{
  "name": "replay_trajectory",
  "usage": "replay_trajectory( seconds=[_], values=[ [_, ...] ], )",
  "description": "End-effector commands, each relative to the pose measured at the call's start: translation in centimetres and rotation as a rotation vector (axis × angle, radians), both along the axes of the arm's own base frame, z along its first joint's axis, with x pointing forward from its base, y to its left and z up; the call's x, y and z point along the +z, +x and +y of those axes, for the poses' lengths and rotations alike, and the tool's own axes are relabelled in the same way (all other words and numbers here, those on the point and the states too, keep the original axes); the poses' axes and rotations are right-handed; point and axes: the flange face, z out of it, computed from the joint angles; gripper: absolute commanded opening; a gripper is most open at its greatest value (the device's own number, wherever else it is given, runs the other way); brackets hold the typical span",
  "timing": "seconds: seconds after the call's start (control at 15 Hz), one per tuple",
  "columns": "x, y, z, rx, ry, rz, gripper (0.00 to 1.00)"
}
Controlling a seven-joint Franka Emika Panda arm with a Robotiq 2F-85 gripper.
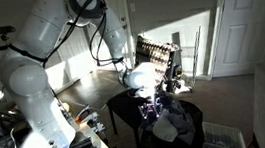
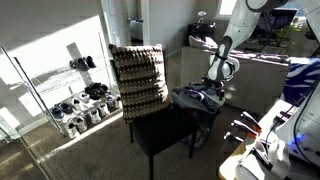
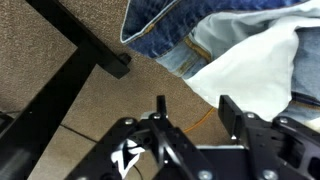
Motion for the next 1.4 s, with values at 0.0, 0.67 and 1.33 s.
replay_trajectory(
  seconds=[0.0,0.67,1.33],
  values=[
    [-1.3,0.9,-0.8,0.002,0.019,0.015,0.84],
    [2.2,12.9,-4.3,-0.021,0.033,-0.12,0.6],
    [1.1,14.4,-4.3,-0.001,0.127,0.077,0.01]
  ],
)
